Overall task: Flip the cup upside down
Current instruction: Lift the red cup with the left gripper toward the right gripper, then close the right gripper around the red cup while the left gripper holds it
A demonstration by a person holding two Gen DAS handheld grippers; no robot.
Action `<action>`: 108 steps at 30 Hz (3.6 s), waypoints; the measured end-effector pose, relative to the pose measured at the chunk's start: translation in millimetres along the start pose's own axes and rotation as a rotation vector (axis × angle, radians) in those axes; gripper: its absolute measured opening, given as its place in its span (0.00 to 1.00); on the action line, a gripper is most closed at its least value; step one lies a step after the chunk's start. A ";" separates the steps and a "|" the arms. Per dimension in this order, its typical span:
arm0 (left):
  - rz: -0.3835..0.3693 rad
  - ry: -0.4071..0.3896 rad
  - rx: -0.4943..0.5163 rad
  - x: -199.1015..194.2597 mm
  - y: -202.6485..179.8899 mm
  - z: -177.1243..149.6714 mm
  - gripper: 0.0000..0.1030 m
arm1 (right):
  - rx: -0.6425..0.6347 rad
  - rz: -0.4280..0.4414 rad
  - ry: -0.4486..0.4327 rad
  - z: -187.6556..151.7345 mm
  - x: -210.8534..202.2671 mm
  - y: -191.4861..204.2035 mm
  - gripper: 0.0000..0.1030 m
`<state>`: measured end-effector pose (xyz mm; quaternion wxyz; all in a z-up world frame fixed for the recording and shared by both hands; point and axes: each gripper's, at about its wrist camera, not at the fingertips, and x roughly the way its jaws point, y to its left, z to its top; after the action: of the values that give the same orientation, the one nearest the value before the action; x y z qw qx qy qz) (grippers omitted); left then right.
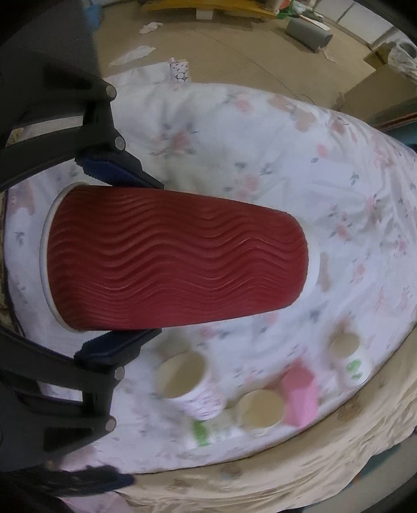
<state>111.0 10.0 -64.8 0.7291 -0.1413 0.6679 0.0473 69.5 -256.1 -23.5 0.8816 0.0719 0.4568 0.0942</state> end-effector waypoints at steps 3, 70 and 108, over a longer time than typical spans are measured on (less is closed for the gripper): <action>-0.014 0.019 0.009 5.4 -7.7 -21.8 0.73 | 0.010 0.006 0.000 -5.1 -6.6 -2.3 0.94; -0.054 -0.209 0.182 -53.6 -9.1 -59.1 0.91 | 0.082 0.038 0.030 -26.1 -18.9 -18.0 0.94; -0.109 -0.223 -0.112 -38.7 85.5 -30.8 0.91 | 0.181 0.237 0.769 -22.4 139.7 82.9 0.76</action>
<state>55.4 88.1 -40.9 0.7912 -0.2118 0.5705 0.0600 121.8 -142.2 -129.3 0.6199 0.1610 0.7479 0.1744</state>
